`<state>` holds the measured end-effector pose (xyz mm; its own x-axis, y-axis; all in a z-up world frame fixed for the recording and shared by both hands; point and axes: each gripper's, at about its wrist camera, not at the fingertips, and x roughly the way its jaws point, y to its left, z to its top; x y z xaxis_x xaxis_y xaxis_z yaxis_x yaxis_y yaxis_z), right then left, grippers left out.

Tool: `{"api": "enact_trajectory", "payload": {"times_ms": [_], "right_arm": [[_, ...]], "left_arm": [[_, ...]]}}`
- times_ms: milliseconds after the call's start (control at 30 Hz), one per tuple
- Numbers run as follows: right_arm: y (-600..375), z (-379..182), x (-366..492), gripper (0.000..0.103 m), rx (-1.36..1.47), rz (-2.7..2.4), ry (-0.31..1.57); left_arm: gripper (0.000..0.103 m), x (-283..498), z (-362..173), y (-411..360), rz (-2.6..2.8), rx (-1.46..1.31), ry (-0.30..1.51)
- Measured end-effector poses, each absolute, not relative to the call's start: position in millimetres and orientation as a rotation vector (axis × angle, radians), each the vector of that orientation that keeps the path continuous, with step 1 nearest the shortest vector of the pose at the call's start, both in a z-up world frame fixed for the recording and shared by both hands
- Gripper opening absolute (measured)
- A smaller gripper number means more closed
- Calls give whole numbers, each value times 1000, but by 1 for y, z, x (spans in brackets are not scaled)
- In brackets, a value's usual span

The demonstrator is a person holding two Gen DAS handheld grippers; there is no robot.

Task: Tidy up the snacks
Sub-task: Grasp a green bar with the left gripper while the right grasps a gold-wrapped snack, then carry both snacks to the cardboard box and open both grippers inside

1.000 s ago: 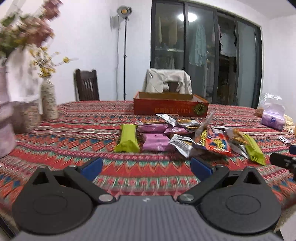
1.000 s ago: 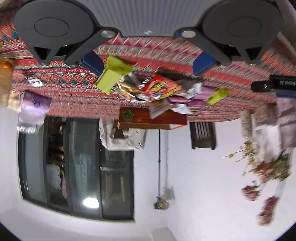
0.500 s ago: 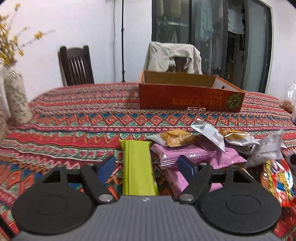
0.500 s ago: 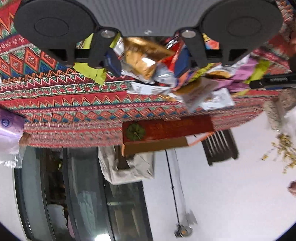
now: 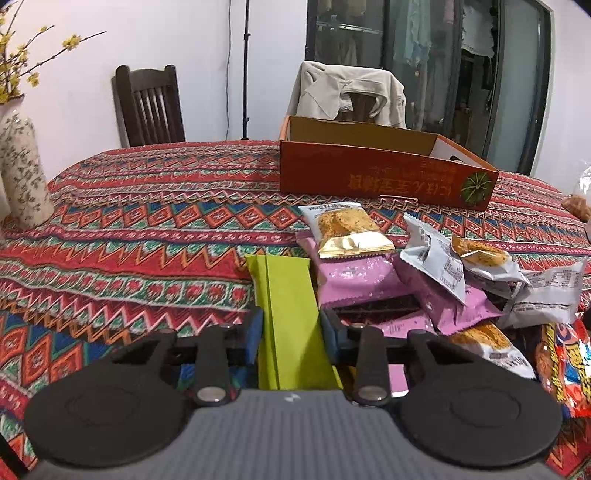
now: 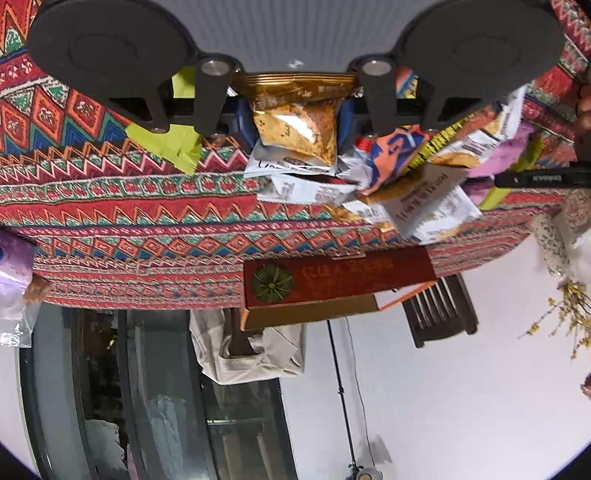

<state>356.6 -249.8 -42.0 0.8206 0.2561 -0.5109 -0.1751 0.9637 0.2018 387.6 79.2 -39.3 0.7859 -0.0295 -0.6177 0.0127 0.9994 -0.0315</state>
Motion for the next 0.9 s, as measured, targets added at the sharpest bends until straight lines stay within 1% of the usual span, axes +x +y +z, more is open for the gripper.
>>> {"api": "enact_trajectory", "payload": {"times_ms": [133, 300, 500, 733, 900], "right_arm": [[-250, -32, 352, 43, 158, 263, 527], [-254, -12, 337, 43, 147, 318, 466], [-272, 10, 323, 43, 144, 362, 410], [-288, 41, 335, 43, 125, 413, 341], [-296, 83, 380, 43, 109, 460, 300]], "left_arm": [[34, 363, -25, 78, -8, -37, 647], [34, 323, 8, 73, -14, -48, 568], [34, 309, 46, 56, -47, -59, 497], [34, 362, 83, 50, -73, -68, 441], [34, 441, 112, 56, -76, -45, 411]]}}
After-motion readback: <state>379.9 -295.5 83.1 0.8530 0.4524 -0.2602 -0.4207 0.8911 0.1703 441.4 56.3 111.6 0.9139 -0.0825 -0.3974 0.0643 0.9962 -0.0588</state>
